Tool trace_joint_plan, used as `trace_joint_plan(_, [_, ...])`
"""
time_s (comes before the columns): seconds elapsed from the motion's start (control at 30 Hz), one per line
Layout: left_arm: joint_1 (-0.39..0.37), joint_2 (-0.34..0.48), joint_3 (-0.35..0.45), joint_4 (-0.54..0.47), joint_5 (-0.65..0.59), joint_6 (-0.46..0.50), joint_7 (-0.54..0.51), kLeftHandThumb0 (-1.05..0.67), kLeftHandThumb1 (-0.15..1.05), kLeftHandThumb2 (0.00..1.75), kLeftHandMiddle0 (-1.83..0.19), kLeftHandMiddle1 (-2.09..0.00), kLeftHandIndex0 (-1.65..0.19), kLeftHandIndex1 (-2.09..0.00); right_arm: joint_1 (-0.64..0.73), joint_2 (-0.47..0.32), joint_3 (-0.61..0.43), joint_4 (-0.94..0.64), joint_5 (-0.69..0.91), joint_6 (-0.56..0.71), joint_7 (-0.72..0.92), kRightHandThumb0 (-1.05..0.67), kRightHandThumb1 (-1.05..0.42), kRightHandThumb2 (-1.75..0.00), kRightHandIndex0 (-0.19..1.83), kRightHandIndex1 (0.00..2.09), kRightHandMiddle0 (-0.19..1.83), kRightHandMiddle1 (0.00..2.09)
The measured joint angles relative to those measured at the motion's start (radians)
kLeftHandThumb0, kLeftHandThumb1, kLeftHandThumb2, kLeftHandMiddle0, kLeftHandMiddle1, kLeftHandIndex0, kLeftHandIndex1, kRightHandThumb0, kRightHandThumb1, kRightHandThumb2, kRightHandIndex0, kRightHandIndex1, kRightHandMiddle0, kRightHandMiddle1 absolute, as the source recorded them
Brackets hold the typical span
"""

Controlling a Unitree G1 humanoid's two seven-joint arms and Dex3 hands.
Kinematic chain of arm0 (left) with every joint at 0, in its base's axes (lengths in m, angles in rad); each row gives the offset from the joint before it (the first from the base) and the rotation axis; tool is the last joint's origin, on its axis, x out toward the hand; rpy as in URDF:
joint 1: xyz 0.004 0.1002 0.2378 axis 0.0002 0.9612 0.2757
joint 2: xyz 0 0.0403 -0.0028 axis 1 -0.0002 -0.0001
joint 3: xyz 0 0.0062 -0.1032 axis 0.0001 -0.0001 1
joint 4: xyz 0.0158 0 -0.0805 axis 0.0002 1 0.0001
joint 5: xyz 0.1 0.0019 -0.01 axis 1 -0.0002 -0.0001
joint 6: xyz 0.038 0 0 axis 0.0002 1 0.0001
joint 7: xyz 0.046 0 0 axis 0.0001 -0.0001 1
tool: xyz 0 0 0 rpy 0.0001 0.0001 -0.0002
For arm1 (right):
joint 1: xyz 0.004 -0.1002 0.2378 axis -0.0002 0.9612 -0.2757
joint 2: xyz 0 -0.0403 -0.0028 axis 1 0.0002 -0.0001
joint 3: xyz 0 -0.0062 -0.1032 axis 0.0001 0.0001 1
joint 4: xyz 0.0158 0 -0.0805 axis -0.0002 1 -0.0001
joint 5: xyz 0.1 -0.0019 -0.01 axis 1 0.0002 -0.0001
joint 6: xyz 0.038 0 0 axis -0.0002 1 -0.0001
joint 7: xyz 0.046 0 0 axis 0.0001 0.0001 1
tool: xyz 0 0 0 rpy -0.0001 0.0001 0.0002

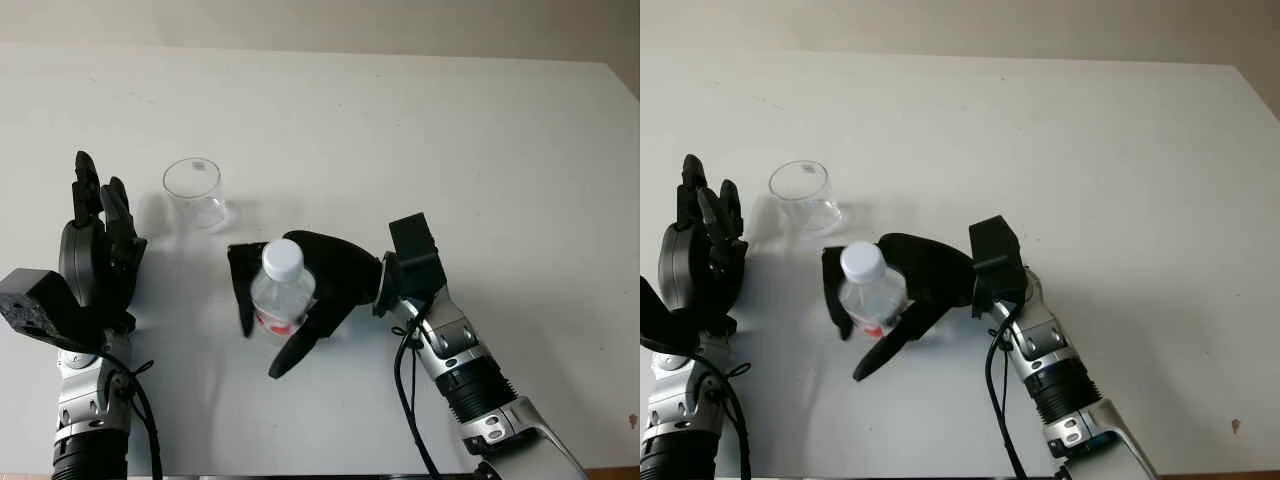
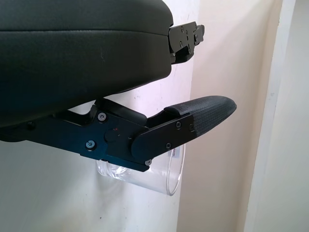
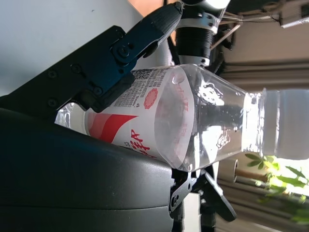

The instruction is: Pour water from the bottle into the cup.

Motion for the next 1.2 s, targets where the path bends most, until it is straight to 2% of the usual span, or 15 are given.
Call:
trace_joint_plan(0.03, [0.000, -0.002, 0.000, 0.000, 0.000, 0.000, 0.001, -0.69, 1.05, 0.76, 0.08, -0.06, 0.16, -0.06, 0.000, 0.000, 0.003, 0.001, -0.010, -0.026, 0.001, -0.28, -0.74, -0.07, 1.42, 2.08, 1.26, 2.09])
trace_joint_plan(0.13, [0.000, -0.006, 0.000, -0.001, 0.000, 0.000, 0.006, -0.69, 1.05, 0.75, 0.08, -0.06, 0.15, -0.06, 0.002, -0.002, 0.008, 0.002, -0.032, -0.092, -0.006, -0.21, -0.81, -0.08, 1.62, 2.09, 1.52, 2.09])
trace_joint_plan(0.4, [0.000, -0.006, 0.002, -0.002, 0.000, 0.000, 0.010, -0.69, 1.05, 0.75, 0.08, -0.06, 0.15, -0.06, 0.075, 0.020, -0.011, -0.025, -0.072, -0.177, -0.192, -0.31, -0.87, -0.07, 1.83, 2.09, 1.82, 2.09])
trace_joint_plan(0.63, [0.000, -0.006, 0.003, -0.002, -0.002, 0.000, 0.003, -0.69, 1.05, 0.74, 0.09, -0.05, 0.16, -0.05, 0.100, 0.056, -0.049, -0.014, -0.111, -0.188, -0.393, -0.17, -1.04, -0.13, 1.83, 2.09, 1.83, 2.09])
trace_joint_plan(0.87, [-0.001, -0.006, 0.007, 0.000, -0.001, -0.001, 0.003, -0.69, 1.05, 0.74, 0.07, -0.06, 0.16, -0.06, -0.053, 0.081, -0.134, 0.142, -0.123, -0.246, -0.559, -0.13, -1.05, -0.23, 1.83, 2.09, 1.83, 2.09])
trace_joint_plan(0.93, [-0.002, -0.006, 0.007, 0.000, -0.001, -0.001, 0.003, -0.69, 1.05, 0.74, 0.07, -0.06, 0.15, -0.06, -0.141, 0.084, -0.165, 0.235, -0.146, -0.270, -0.640, -0.09, -0.93, -0.60, 1.83, 2.09, 1.83, 2.09])
trace_joint_plan(0.97, [-0.002, -0.006, 0.007, -0.001, -0.001, -0.001, 0.003, -0.69, 1.05, 0.74, 0.06, -0.06, 0.15, -0.06, -0.185, 0.082, -0.180, 0.280, -0.157, -0.281, -0.675, -0.08, -0.88, -0.71, 1.83, 2.09, 1.83, 2.09])
trace_joint_plan(1.03, [-0.002, -0.006, 0.008, -0.001, -0.001, -0.001, 0.003, -0.69, 1.05, 0.75, 0.07, -0.05, 0.16, -0.05, -0.273, 0.074, -0.204, 0.362, -0.184, -0.307, -0.739, -0.06, -0.84, -0.77, 1.83, 2.09, 1.83, 2.09])
trace_joint_plan(1.07, [-0.003, -0.006, 0.007, -0.001, -0.001, -0.001, 0.003, -0.70, 1.05, 0.75, 0.07, -0.05, 0.16, -0.05, -0.314, 0.070, -0.209, 0.406, -0.198, -0.316, -0.769, -0.06, -0.82, -0.77, 1.83, 2.09, 1.83, 2.09])
trace_joint_plan(1.13, [-0.004, -0.006, 0.007, -0.001, -0.001, -0.001, 0.002, -0.70, 1.05, 0.75, 0.07, -0.05, 0.16, -0.05, -0.394, 0.060, -0.218, 0.507, -0.237, -0.331, -0.838, -0.08, -0.89, -0.57, 1.73, 2.09, 1.73, 2.09])
trace_joint_plan(1.2, [-0.005, -0.006, 0.007, -0.001, -0.001, -0.001, 0.001, -0.70, 1.05, 0.75, 0.07, -0.06, 0.16, -0.05, -0.461, 0.047, -0.220, 0.606, -0.279, -0.337, -0.906, -0.10, -0.99, -0.35, 1.47, 2.09, 1.48, 2.09])
